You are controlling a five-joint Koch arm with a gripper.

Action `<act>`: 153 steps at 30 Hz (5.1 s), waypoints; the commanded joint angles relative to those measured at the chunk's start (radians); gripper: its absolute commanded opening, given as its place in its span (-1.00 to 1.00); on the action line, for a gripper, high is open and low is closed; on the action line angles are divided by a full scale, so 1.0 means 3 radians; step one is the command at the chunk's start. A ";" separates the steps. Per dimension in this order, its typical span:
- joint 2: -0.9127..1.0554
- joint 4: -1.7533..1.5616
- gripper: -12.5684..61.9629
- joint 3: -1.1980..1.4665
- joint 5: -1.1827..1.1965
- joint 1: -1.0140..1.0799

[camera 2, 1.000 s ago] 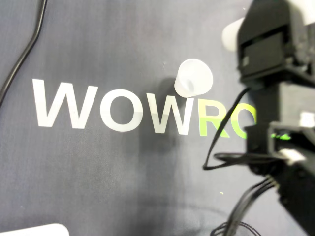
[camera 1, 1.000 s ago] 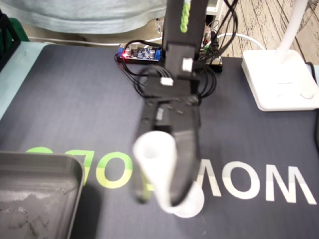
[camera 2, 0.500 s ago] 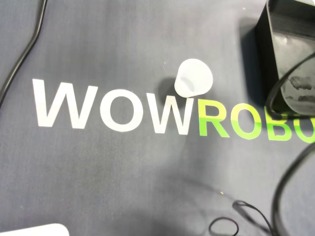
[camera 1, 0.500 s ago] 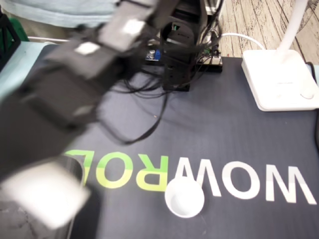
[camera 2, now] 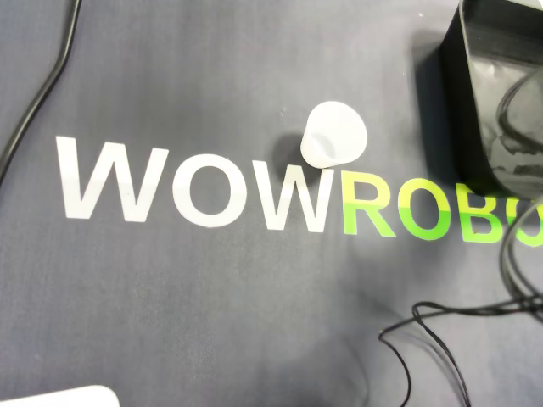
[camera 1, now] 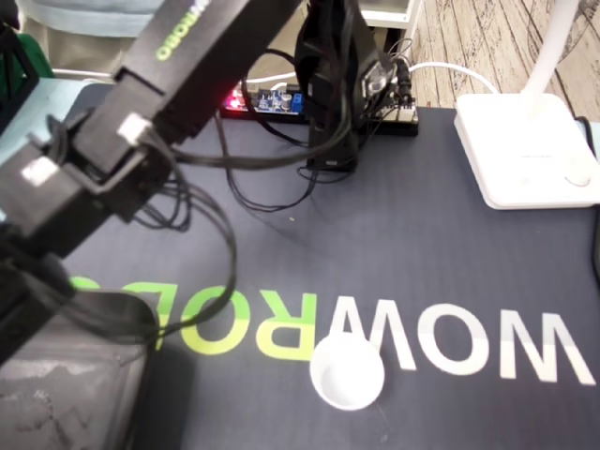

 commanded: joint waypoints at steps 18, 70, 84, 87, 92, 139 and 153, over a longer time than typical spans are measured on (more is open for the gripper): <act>-0.0199 -0.0107 -0.61 -0.0736 0.0107 -0.0123; 0.1360 -0.2480 -0.60 0.2915 -0.7317 -0.2327; 0.0966 -0.2863 -0.60 0.2915 -0.7322 -0.2311; 0.0920 -0.2909 -0.59 0.2935 -0.7322 -0.2332; 0.0864 -0.2909 -0.32 0.2920 -0.7317 -0.2332; 0.3999 0.1150 0.25 0.3804 -0.2475 -0.1923; 0.3999 0.0782 0.26 0.4735 -0.2470 -0.1739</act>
